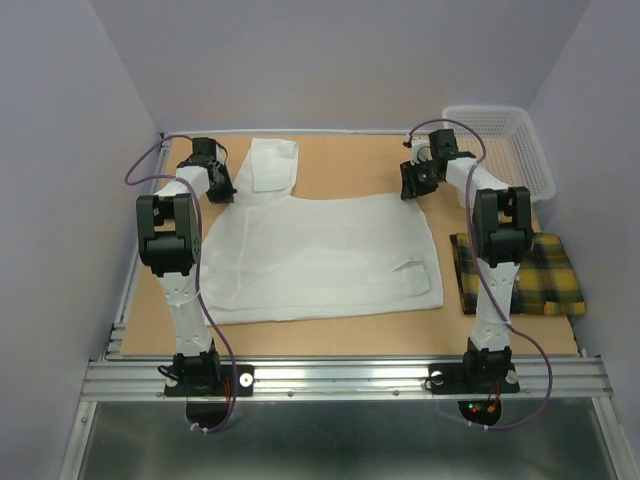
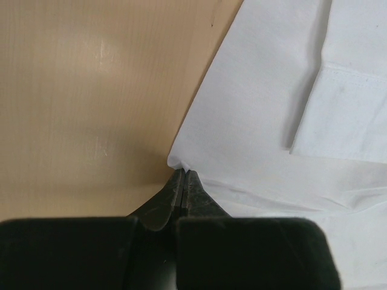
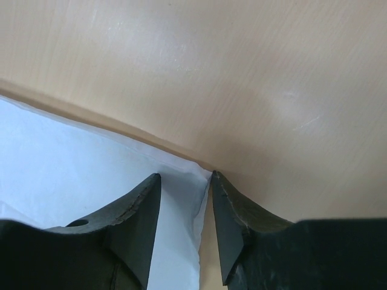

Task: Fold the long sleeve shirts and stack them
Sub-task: Fold the shirt

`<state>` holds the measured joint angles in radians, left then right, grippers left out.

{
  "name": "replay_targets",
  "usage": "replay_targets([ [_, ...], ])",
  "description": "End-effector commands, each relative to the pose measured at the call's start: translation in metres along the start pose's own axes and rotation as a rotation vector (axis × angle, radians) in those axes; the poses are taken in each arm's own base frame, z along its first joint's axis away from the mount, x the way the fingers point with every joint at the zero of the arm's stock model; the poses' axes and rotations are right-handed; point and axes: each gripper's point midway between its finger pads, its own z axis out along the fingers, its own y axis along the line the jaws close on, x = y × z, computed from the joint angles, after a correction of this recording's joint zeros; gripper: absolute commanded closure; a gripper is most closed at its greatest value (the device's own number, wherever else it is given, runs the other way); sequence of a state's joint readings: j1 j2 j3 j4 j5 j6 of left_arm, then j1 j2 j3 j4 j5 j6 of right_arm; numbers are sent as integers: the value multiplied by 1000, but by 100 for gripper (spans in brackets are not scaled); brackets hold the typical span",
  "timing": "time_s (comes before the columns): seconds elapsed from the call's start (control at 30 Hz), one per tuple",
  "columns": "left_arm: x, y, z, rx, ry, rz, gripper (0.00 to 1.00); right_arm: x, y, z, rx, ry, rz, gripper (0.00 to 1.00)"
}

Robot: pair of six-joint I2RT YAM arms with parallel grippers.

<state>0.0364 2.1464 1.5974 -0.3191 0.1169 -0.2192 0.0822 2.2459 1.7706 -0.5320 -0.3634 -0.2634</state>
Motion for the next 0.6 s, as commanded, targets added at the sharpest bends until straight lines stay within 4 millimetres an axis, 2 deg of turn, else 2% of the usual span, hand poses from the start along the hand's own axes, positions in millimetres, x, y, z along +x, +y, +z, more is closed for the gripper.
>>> replay_targets([
  [0.0, 19, 25, 6, -93, 58, 2, 100, -23, -3, -1, -8, -54, -26, 57],
  [0.07, 19, 27, 7, -99, 60, 4, 100, -24, -2, 0, -12, -57, -30, 63],
  [0.1, 20, 28, 7, -103, 60, 4, 100, -23, -1, 0, -14, -56, -28, 63],
  [0.17, 20, 28, 7, -104, 60, 4, 100, -25, 0, -1, -21, -61, -29, 72],
  [0.23, 17, 26, 4, -99, 48, 0, 100, -28, 0, -3, -21, -68, -32, 87],
  [0.33, 11, 23, -1, -94, 29, -1, 100, -34, 0, -9, -13, -82, -39, 89],
  [0.43, -3, 22, -12, -98, -19, -7, 100, -42, -2, -20, 14, -101, -51, 89],
  [0.5, -14, 20, -23, -99, -61, -12, 100, -49, -2, -30, 33, -120, -61, 93],
  [0.57, -20, 18, -34, -93, -95, -20, 100, -49, -5, -35, 59, -119, -52, 93],
])
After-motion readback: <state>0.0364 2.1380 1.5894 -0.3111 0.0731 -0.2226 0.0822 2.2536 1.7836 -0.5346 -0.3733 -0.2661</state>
